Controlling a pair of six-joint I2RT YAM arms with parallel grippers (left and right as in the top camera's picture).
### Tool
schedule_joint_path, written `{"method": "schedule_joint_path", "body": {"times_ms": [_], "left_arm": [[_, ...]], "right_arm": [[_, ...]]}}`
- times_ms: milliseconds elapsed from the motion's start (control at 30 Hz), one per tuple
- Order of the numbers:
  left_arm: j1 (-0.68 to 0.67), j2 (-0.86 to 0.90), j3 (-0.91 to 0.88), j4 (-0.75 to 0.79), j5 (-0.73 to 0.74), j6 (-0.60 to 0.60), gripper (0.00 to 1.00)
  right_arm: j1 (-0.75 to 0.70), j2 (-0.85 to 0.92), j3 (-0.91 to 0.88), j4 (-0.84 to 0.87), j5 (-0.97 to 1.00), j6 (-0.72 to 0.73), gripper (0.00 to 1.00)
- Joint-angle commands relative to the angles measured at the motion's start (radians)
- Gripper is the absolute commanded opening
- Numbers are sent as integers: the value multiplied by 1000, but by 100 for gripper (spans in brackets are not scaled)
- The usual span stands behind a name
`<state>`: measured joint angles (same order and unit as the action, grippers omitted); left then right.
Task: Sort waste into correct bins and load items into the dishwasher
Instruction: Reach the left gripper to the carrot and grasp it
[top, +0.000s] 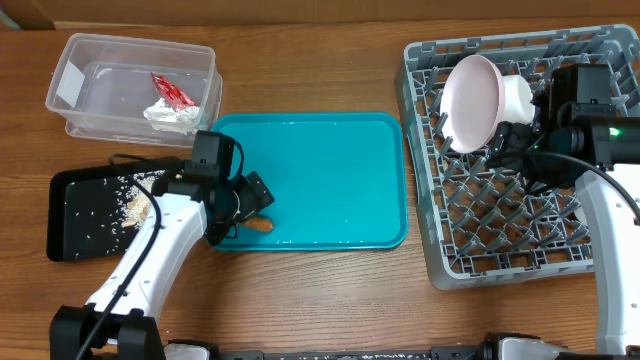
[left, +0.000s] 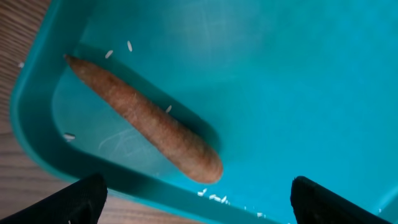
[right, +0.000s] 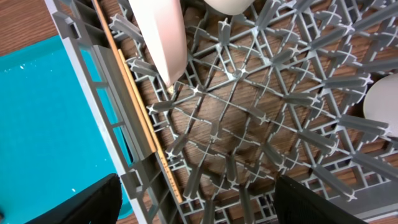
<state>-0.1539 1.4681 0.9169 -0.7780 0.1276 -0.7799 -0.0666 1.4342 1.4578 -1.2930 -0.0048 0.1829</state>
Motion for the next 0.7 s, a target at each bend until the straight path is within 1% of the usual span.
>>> {"method": "schedule_joint_path", "body": {"times_ms": [0,100,333,400,500,567,600,667], "left_arm": [[-4,16,-57,54,3,-43,96],[-4,51,-82,80,4,-81,96],[-4,154,-83,135,27,-81,96],[-4,179,-83,153,48,-81,92],[-4,193,-83,166,85,-81,80],[-4,191,-83,166,84,-80,65],[-4,190,-82,166,84,-80,60],[-3,190,-82,165,83,-79,53]], "right_arm": [[-4,0,13,5,-18,0,80],[-4,0,13,4,-23,0,80],[-4,0,13,4,-24,0,80],[-4,0,13,4,-24,0,80],[-4,0,13,4,-24,0,80],[-4,0,13,4,-24,0,80],[-4,0,13,4,-24,0,80],[-4,0,13,4,-24,0,81]]}}
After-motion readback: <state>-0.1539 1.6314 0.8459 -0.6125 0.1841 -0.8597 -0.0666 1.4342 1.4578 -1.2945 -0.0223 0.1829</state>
